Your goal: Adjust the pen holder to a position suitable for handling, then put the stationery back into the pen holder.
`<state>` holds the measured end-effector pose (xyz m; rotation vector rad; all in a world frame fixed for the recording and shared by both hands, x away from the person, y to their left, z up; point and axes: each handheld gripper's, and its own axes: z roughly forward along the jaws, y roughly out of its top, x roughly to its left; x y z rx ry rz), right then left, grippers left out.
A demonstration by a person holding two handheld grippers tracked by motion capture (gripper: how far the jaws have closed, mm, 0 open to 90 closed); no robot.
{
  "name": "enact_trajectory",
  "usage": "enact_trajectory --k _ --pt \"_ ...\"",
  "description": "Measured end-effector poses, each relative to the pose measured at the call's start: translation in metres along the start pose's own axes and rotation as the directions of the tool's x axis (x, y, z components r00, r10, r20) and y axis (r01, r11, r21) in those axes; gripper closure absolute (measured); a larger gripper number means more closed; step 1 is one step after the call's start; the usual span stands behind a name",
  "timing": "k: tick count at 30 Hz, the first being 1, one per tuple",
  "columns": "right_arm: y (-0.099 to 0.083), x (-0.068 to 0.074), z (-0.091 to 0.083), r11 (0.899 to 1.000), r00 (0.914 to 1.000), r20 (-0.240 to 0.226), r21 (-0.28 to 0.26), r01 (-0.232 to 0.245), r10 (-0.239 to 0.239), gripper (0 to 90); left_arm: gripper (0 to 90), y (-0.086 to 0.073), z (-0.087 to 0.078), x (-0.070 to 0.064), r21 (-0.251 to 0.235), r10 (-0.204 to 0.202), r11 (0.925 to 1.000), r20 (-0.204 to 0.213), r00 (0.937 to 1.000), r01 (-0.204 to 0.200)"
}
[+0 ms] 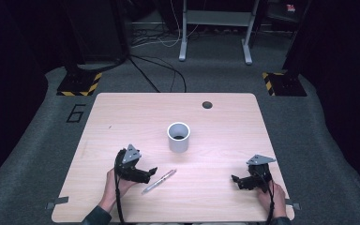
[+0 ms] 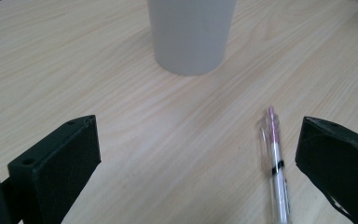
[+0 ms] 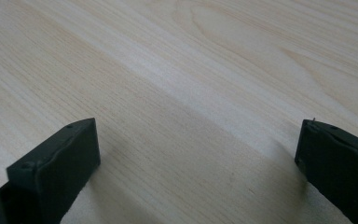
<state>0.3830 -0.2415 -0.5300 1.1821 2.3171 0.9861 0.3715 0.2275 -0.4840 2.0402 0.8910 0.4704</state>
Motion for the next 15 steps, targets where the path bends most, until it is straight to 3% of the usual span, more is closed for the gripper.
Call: enact_trajectory --k 6,10,15 --pt "0.000 0.000 0.000 1.000 1.0000 0.000 0.001 0.002 -0.002 0.0 0.1 -0.022 -0.009 -0.004 -0.007 -0.028 0.9996 -0.017 0.9995 0.027" --pt "0.000 0.000 0.000 1.000 1.0000 0.000 0.000 0.002 -0.002 0.0 0.1 -0.028 -0.012 -0.006 0.007 -0.027 0.9996 -0.026 0.9993 0.027" --pt "0.000 0.000 0.000 1.000 1.0000 0.000 0.001 0.002 -0.002 0.0 4.0 -0.038 -0.012 -0.013 0.026 -0.035 0.9990 0.002 0.9994 0.035"
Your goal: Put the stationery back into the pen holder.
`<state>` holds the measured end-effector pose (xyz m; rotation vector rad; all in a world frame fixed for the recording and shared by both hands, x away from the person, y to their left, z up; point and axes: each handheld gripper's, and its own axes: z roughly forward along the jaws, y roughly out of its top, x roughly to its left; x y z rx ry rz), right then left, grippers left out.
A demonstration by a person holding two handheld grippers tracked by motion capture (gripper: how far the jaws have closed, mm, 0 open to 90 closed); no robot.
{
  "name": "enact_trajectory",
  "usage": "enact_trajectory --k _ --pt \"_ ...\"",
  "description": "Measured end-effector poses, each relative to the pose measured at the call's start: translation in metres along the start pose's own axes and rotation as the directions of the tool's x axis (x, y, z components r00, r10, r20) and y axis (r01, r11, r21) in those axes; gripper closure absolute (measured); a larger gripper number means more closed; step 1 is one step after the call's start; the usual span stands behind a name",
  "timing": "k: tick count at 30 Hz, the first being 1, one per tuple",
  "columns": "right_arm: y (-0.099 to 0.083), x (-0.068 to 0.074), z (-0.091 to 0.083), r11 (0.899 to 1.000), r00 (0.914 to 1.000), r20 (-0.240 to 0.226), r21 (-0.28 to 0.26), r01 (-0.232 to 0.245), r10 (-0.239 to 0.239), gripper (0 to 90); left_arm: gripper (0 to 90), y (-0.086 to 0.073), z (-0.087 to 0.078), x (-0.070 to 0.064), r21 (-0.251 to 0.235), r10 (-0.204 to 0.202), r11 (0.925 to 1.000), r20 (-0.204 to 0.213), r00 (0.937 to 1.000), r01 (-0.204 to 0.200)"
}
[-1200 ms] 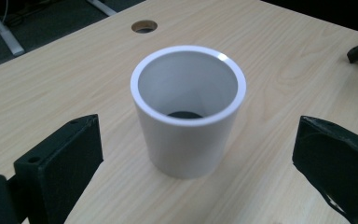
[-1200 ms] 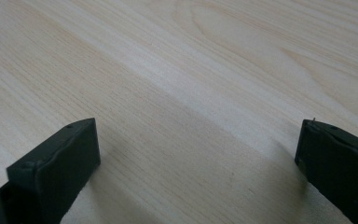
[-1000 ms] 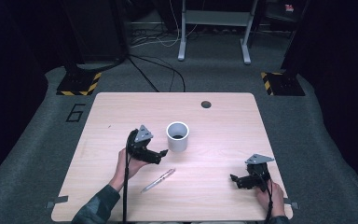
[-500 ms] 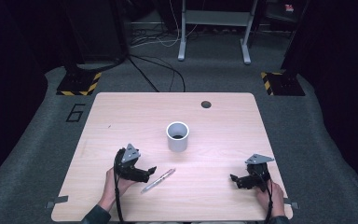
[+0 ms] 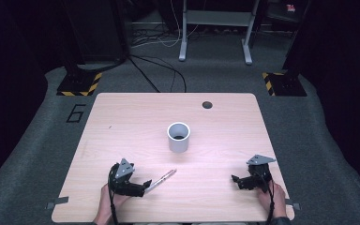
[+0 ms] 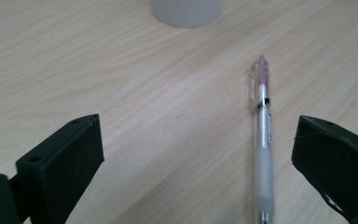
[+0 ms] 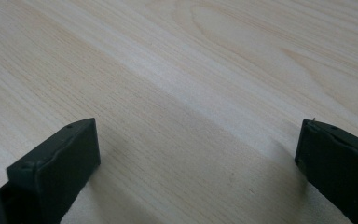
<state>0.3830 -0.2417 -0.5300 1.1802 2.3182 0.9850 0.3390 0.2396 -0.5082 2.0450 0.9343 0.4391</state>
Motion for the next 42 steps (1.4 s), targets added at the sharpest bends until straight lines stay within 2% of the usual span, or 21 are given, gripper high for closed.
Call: enact_trajectory --k 10,11,12,15,16,18,22,26,31,42 --pt "0.000 0.000 0.000 1.000 1.0000 0.000 0.000 0.000 0.000 0.0 27.5 -0.014 0.003 -0.019 0.055 0.056 0.9969 0.031 0.9980 -0.057" --pt "0.000 0.000 0.000 1.000 1.0000 0.000 0.000 0.000 0.000 0.0 31.9 -0.014 0.003 -0.019 0.055 0.056 0.9969 0.031 0.9980 -0.057" --pt "0.000 0.000 0.000 1.000 1.0000 0.000 0.000 0.000 0.000 0.0 36.9 -0.016 0.003 -0.021 0.066 0.054 0.9963 0.009 0.9985 -0.054" --pt "0.000 0.000 0.000 1.000 1.0000 0.000 0.000 0.000 0.000 0.0 43.9 -0.018 0.001 -0.022 0.046 0.037 0.9982 0.018 0.9992 -0.038" --pt "0.000 0.000 0.000 1.000 1.0000 0.000 0.000 0.000 0.000 0.0 48.1 -0.020 0.000 -0.022 0.047 0.043 0.9979 0.013 0.9990 -0.044" --pt "0.000 0.000 0.000 1.000 1.0000 0.000 0.000 0.000 0.000 0.0 51.0 -0.022 0.000 -0.024 0.049 0.042 0.9978 0.029 0.9987 -0.044" --pt "0.000 0.000 0.000 1.000 1.0000 0.000 0.000 0.000 0.000 0.0 55.2 -0.024 0.001 -0.026 0.056 0.055 0.9968 0.033 0.9979 -0.057" --pt "0.000 0.000 0.000 1.000 1.0000 0.000 -0.001 -0.003 0.003 0.0 58.9 -0.024 0.001 -0.029 0.048 0.047 0.9977 0.009 0.9989 -0.047" --pt "0.000 0.000 0.000 1.000 1.0000 0.000 0.000 0.001 -0.001 0.0 66.3 -0.024 0.001 -0.033 0.047 0.058 0.9972 0.011 0.9983 -0.058" --pt "0.000 0.000 0.000 1.000 1.0000 0.000 0.000 0.001 -0.001 0.0 78.1 -0.025 0.001 -0.039 0.044 0.056 0.9974 0.007 0.9984 -0.056"
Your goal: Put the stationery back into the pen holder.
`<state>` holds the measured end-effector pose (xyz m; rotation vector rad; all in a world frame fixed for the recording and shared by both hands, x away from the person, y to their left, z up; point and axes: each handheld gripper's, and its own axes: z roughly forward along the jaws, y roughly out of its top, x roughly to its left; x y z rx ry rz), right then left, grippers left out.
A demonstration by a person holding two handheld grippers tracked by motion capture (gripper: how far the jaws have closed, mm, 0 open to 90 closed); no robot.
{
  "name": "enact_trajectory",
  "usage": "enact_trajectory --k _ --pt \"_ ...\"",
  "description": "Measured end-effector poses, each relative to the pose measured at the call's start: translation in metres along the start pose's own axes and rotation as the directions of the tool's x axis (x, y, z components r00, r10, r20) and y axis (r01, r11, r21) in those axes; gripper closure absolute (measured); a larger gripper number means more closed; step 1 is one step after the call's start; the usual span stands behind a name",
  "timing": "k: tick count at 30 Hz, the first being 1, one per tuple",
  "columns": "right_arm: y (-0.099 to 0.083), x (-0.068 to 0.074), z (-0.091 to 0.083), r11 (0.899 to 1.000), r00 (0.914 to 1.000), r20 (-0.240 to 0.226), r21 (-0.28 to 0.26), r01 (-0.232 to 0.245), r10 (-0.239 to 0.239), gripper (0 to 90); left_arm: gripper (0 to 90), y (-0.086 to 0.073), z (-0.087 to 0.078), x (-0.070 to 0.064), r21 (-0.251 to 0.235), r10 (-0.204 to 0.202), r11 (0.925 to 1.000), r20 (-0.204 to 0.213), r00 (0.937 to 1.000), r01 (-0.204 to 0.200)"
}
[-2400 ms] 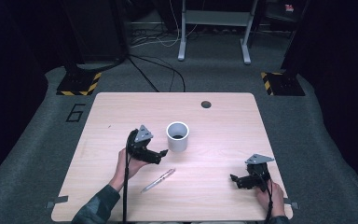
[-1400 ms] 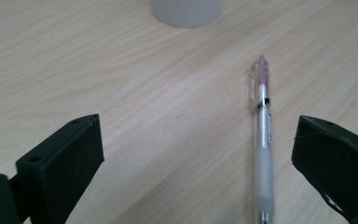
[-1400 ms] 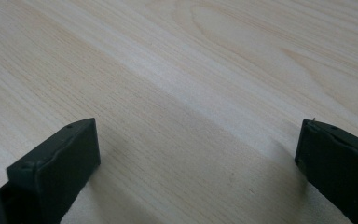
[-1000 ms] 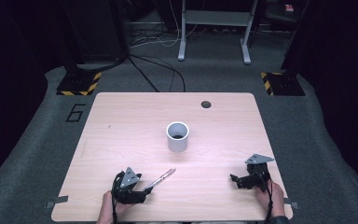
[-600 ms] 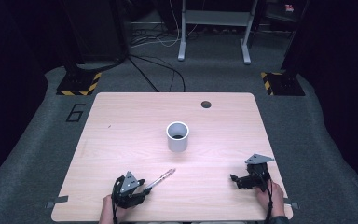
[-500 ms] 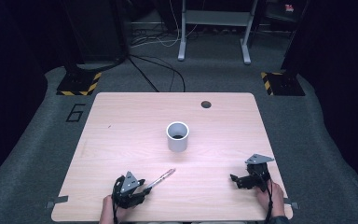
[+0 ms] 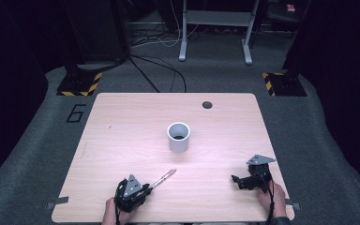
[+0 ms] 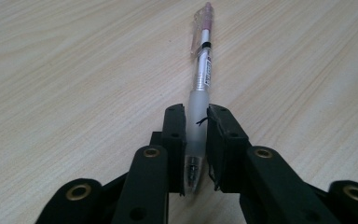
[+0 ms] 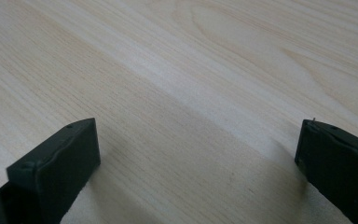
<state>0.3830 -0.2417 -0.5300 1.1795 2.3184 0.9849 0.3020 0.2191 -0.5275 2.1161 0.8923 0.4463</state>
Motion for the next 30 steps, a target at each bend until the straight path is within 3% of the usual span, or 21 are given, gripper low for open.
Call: enact_trajectory --k 13,20,30 --pt "0.000 0.000 0.000 1.000 1.0000 0.000 0.000 0.000 0.000 0.0 80.8 0.000 0.000 0.000 -0.002 -0.003 1.0000 0.007 1.0000 0.003" --pt "0.000 0.000 0.000 1.000 1.0000 0.000 0.000 -0.001 0.001 0.0 80.9 -0.003 -0.006 0.005 -0.070 -0.025 0.9972 0.029 0.9993 0.027" --pt "0.000 0.000 0.000 1.000 1.0000 0.000 0.000 0.000 0.000 0.0 80.9 0.000 -0.014 0.011 -0.092 -0.047 0.9945 0.036 0.9983 0.050"
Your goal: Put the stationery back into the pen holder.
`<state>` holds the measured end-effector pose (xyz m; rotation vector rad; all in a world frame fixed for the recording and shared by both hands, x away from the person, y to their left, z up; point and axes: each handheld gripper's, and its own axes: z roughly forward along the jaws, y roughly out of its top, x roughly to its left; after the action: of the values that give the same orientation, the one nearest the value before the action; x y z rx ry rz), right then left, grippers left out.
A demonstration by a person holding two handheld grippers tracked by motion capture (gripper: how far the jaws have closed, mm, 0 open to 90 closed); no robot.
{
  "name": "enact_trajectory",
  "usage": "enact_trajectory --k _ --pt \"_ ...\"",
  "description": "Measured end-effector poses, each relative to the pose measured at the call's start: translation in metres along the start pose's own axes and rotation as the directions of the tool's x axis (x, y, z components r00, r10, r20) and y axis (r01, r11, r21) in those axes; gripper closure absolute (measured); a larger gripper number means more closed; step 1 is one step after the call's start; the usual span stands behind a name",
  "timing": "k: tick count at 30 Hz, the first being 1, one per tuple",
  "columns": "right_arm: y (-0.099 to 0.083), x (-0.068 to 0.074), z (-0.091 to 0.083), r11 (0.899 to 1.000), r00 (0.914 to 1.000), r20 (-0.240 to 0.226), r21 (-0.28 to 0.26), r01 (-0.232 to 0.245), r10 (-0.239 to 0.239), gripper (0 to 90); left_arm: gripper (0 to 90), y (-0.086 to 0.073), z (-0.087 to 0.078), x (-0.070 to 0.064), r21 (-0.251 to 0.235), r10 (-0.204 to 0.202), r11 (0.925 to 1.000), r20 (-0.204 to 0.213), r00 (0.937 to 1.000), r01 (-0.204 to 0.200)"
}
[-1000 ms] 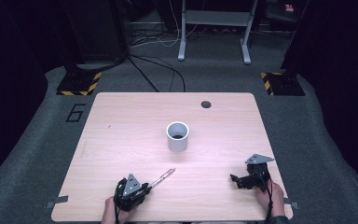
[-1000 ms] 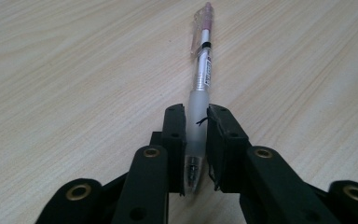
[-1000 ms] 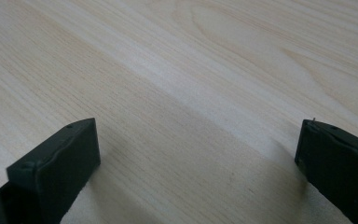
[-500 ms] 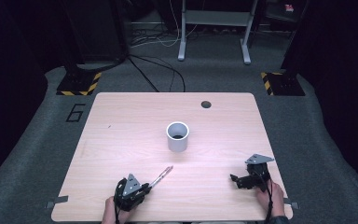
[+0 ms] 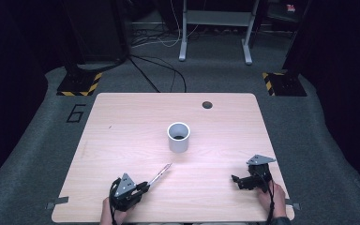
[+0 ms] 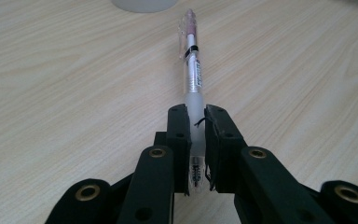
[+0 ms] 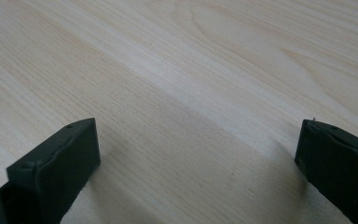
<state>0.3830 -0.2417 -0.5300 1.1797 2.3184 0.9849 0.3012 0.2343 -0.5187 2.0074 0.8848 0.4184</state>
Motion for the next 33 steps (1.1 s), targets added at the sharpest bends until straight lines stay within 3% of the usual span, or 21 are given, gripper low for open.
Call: enact_trajectory --k 18,26,33 --pt "0.000 0.000 0.000 1.000 1.0000 0.000 0.000 -0.001 0.001 0.0 80.9 0.016 -0.014 0.015 -0.030 -0.003 0.9995 -0.007 1.0000 0.003" --pt "0.000 0.000 0.000 1.000 1.0000 0.000 0.000 -0.001 0.001 0.0 80.9 0.025 -0.018 0.021 -0.009 0.008 0.9999 0.013 0.9999 -0.008" --pt "0.000 0.000 0.000 1.000 1.0000 0.000 0.000 0.000 0.000 0.0 80.9 0.036 -0.026 0.029 -0.035 0.005 0.9994 0.005 1.0000 -0.005"
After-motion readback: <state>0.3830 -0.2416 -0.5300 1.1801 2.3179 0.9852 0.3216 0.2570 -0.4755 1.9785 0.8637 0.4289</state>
